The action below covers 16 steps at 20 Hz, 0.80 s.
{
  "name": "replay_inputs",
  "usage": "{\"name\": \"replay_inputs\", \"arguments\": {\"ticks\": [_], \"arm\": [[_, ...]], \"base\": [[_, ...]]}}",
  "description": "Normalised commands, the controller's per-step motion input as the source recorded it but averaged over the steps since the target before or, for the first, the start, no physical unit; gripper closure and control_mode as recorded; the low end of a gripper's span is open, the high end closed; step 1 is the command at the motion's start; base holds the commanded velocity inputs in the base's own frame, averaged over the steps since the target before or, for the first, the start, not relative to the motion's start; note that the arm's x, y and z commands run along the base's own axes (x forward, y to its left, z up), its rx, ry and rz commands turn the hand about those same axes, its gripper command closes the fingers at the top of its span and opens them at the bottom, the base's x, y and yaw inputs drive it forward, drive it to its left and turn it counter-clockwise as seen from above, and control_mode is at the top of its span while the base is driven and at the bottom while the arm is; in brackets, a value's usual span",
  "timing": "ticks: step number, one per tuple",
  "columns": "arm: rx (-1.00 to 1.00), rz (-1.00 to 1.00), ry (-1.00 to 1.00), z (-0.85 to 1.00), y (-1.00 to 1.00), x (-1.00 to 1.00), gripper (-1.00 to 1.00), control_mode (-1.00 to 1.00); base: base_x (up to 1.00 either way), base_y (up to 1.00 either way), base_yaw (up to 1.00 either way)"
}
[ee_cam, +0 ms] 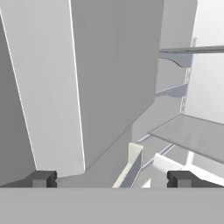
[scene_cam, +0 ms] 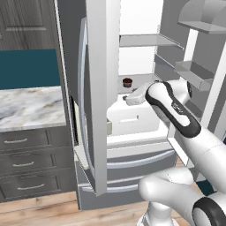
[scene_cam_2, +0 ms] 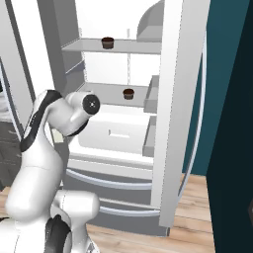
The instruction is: Take the cupcakes from the fridge and place them on the empty tray on the dining counter.
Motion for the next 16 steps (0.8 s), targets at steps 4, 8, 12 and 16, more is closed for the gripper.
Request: {"name": "replay_inputs", "arguments": {"ticks": [4, 8, 12, 16], "arm": [[0.00, 0.10, -0.01, 0.00, 0.03, 0.64, -1.00, -1.00], [0.00, 0.12, 0.03, 0.00, 0.38, 0.52, -1.00, -1.00], [0.00, 0.15, 0.07, -0.02, 0.61, 0.40, -1.00, -1.00], [0.00, 0.21, 0.00, -0.29, 0.88, 0.03, -1.00, -1.00]], "base": [[0.00, 0.00, 0.00], [0.00, 0.00, 0.00], [0.00, 0.00, 0.00], [0.00, 0.00, 0.00]]}}
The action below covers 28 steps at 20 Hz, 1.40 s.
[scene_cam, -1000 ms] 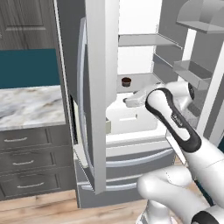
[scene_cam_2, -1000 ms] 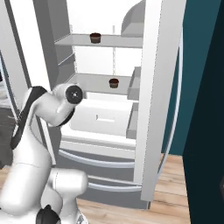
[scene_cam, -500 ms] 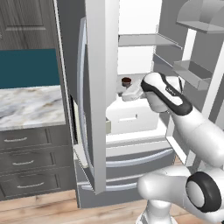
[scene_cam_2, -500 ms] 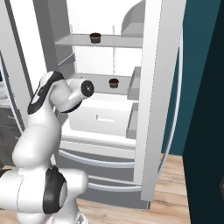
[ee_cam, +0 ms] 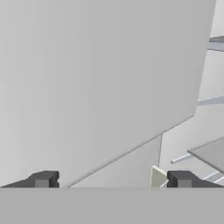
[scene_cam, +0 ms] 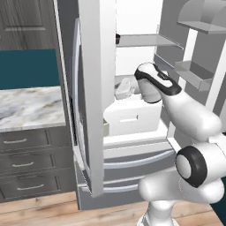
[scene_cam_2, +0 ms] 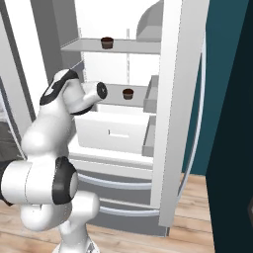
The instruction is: Take the cupcakes from the fridge and place them on the empty tray on the dining counter.
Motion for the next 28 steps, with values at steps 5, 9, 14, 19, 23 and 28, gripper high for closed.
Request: {"name": "replay_inputs", "arguments": {"ticks": [5, 9, 14, 19, 23, 28], "arm": [[-0.04, 0.30, -0.14, -0.76, 1.00, -0.64, -1.00, -1.00], [-0.08, 0.25, -0.17, -0.74, 1.00, -0.67, -1.00, -1.00], [-0.05, 0.03, -0.08, -0.02, 0.98, -0.06, -1.00, -1.00], [-0.01, 0.00, -0.21, 0.54, -0.33, -0.58, -1.00, -1.00], [0.00, 0.00, -0.19, 0.64, -0.99, -0.56, -1.00, -1.00], [0.01, -0.01, -0.08, 0.81, -0.52, -0.53, -1.00, -1.00]], "base": [[0.00, 0.00, 0.00], [0.00, 0.00, 0.00], [0.00, 0.00, 0.00], [0.00, 0.00, 0.00], [0.00, 0.00, 0.00], [0.00, 0.00, 0.00]]}}
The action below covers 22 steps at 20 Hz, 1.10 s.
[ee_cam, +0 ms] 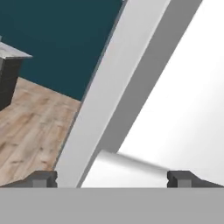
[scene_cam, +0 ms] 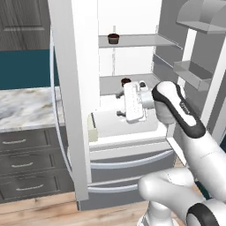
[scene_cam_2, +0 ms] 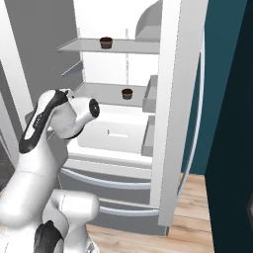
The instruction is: Take the cupcakes from the fridge and place them on the empty tray on the dining counter.
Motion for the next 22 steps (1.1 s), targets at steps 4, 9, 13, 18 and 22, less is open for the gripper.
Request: {"name": "replay_inputs", "arguments": {"ticks": [4, 9, 13, 18, 22], "arm": [[0.03, -0.10, 0.00, 0.97, -0.11, -0.38, -1.00, -1.00], [-0.18, -0.24, 0.13, 0.46, -0.27, -0.52, -1.00, -1.00], [-0.20, -0.44, 0.31, 0.06, -0.66, -0.40, -1.00, -1.00], [-0.17, -0.45, 0.08, -0.07, -0.72, -0.38, -1.00, -1.00], [-0.11, -0.42, -0.01, -0.11, -0.33, -0.15, -1.00, -1.00]], "base": [[0.00, 0.00, 0.00], [0.00, 0.00, 0.00], [0.00, 0.00, 0.00], [0.00, 0.00, 0.00], [0.00, 0.00, 0.00]]}}
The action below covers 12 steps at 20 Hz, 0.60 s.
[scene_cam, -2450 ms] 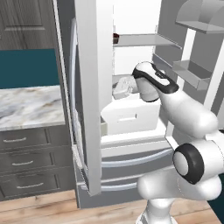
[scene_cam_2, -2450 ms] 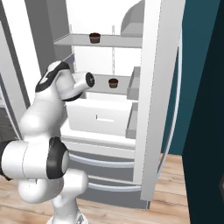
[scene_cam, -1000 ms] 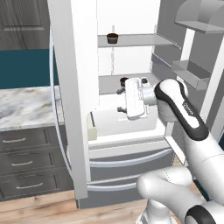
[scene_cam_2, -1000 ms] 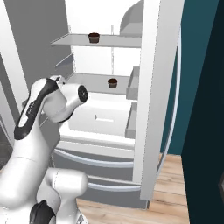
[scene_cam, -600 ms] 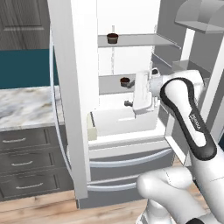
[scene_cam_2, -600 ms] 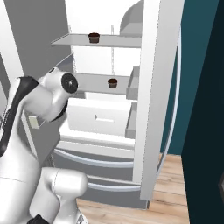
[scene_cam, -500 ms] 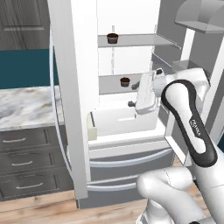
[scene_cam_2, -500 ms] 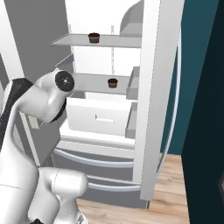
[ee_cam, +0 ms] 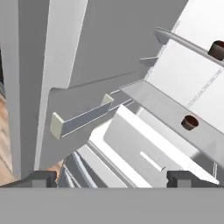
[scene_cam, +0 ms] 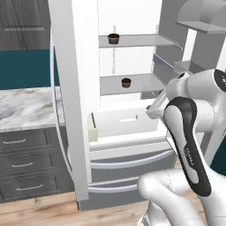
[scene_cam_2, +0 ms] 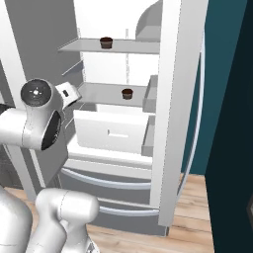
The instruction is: Take the cupcakes from the fridge and place them on the empty tray on the dining counter.
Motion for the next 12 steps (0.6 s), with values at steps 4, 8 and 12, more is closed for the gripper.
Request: {"name": "replay_inputs", "arguments": {"ticks": [4, 8, 12], "arm": [[-0.03, -0.42, 0.02, -0.08, -0.31, -0.24, -1.00, -1.00], [0.03, -0.43, 0.10, 0.00, -0.40, -0.34, -1.00, -1.00], [0.16, -0.32, 0.06, 0.00, -0.32, -0.31, -1.00, -1.00]], "base": [[0.00, 0.00, 0.00], [0.00, 0.00, 0.00], [0.00, 0.00, 0.00]]}}
